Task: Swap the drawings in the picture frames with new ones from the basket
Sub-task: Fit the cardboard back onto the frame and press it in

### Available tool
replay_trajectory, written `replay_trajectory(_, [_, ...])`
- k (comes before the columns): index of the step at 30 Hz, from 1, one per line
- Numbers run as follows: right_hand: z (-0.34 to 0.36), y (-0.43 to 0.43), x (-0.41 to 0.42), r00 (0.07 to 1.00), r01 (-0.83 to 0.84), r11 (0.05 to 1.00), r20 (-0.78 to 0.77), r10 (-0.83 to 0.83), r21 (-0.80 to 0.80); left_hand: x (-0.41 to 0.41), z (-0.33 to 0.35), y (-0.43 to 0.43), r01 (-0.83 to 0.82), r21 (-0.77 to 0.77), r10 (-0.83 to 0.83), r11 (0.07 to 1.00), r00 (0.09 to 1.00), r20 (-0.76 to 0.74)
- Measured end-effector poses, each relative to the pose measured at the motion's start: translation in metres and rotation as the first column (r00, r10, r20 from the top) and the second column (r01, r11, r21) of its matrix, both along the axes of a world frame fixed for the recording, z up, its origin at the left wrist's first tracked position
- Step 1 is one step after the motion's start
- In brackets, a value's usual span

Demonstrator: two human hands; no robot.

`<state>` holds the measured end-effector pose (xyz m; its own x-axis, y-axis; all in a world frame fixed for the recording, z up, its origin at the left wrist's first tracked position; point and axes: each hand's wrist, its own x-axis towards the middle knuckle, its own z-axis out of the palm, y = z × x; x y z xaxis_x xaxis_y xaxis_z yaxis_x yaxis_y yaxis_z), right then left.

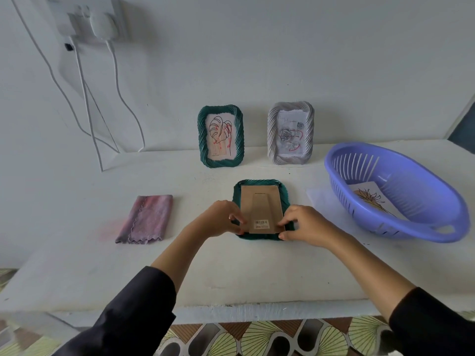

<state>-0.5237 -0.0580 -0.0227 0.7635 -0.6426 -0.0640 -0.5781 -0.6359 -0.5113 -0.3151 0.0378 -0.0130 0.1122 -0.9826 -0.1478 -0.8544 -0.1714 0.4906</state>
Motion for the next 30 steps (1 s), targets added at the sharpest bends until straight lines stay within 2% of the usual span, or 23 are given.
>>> replay_trajectory(5, [0.005,-0.002,0.004,0.989,-0.113,0.988,-0.109,0.101,-0.108,0.004,0.000,-0.001,0.064,0.026,-0.065,0.998,0.997,0.041])
replay_trajectory(10, [0.002,0.000,0.007,0.965,-0.220,0.955,-0.187,0.184,-0.196,0.004,-0.001,0.001,0.144,0.016,-0.144,0.990,0.976,0.163])
replay_trajectory(16, [-0.012,-0.002,0.004,0.949,-0.289,0.921,-0.201,0.241,-0.261,0.003,-0.003,0.005,0.239,-0.021,-0.228,0.971,0.944,0.239])
replay_trajectory(24, [0.000,-0.007,0.002,0.905,-0.397,0.878,-0.272,0.326,-0.268,0.002,-0.003,0.004,0.263,-0.042,-0.242,0.964,0.930,0.278])
replay_trajectory(30, [-0.003,-0.006,-0.001,0.886,-0.460,0.785,-0.277,0.372,-0.416,0.002,-0.006,0.006,0.263,-0.061,-0.234,0.963,0.926,0.296])
